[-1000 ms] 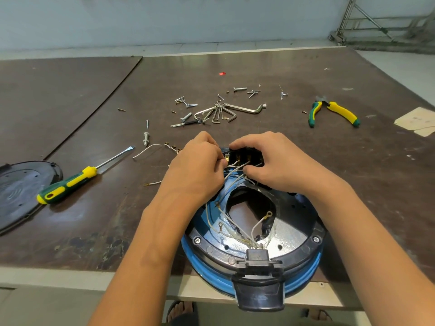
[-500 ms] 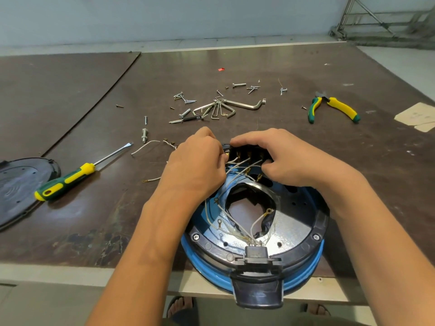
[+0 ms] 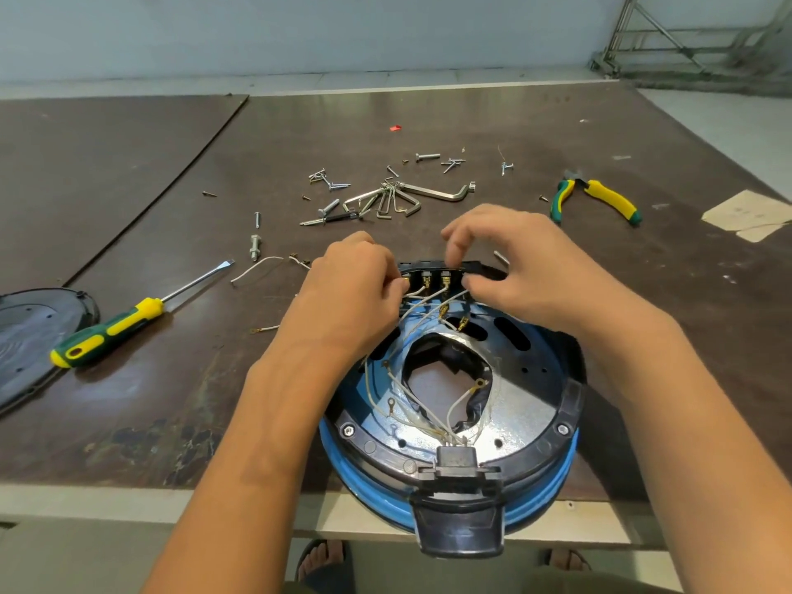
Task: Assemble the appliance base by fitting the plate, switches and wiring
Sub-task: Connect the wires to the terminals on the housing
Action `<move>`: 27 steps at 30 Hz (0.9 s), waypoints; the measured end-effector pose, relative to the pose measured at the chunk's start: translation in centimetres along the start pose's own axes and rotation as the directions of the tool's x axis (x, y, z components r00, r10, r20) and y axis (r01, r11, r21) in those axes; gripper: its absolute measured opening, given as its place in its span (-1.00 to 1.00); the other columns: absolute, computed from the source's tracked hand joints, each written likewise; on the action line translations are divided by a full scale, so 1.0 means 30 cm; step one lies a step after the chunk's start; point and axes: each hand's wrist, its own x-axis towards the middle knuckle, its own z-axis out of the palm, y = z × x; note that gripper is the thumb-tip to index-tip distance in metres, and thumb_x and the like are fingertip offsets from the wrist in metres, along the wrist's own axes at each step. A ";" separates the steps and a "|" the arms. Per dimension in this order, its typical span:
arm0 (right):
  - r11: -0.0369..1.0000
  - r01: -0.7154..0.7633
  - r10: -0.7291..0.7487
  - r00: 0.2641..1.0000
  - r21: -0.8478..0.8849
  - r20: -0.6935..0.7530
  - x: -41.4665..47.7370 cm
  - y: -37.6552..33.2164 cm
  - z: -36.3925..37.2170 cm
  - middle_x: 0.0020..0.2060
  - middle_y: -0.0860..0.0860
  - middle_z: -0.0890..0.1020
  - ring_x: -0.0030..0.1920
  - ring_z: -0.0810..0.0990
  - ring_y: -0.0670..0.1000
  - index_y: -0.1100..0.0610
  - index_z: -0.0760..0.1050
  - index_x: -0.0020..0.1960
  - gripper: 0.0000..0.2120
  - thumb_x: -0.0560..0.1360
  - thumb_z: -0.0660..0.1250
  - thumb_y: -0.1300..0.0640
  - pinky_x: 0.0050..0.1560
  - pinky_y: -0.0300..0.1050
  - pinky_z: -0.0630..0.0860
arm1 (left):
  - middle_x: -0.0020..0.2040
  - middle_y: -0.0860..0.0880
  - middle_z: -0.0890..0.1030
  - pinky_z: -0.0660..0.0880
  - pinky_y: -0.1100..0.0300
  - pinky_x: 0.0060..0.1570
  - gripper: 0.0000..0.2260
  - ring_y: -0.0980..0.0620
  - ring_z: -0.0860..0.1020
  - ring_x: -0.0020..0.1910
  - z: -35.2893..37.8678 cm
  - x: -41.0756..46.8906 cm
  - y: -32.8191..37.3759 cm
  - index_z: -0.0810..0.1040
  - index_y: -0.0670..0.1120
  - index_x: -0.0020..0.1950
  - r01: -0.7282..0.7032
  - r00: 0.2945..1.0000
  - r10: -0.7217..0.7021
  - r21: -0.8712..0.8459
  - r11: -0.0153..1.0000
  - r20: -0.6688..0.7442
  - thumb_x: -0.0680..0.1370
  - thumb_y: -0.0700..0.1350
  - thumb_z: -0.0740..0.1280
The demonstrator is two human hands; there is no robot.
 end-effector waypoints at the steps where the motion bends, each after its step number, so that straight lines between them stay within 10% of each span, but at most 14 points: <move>1: 1.000 -0.009 0.009 1.000 -0.024 0.011 -0.008 0.005 -0.014 0.18 -0.05 0.58 0.21 0.54 -0.09 -0.04 0.62 -0.14 -0.78 0.39 0.46 0.29 0.24 -0.16 0.40 | 0.03 -0.03 0.55 0.52 -0.01 0.06 -0.85 -0.10 0.56 0.01 -0.006 -0.001 0.000 0.66 -0.04 0.00 -0.002 1.000 0.001 -0.024 1.000 -0.012 0.58 0.00 0.37; 10: 0.970 -0.110 0.157 0.963 -0.215 0.219 -0.026 0.016 0.015 0.46 -0.06 0.36 0.41 0.37 0.02 -0.18 0.70 -0.09 -0.85 0.43 0.54 0.06 0.29 0.18 0.45 | 0.36 0.03 0.38 0.46 -0.07 0.25 -0.95 0.02 0.40 0.33 0.000 -0.032 0.063 0.70 0.10 -0.06 -0.200 0.958 0.199 -0.014 0.980 0.205 0.49 0.00 0.49; 27: 0.991 -0.103 0.124 0.956 -0.089 0.265 -0.025 0.053 0.014 0.39 -0.05 0.38 0.36 0.42 0.03 -0.19 0.60 -0.13 -0.80 0.52 0.46 0.13 0.36 0.07 0.36 | 0.53 0.02 0.26 0.41 -0.13 0.29 -0.79 -0.06 0.24 0.45 0.020 -0.012 0.072 0.68 0.13 0.19 -0.293 0.927 0.250 0.120 0.949 0.281 0.56 0.03 0.40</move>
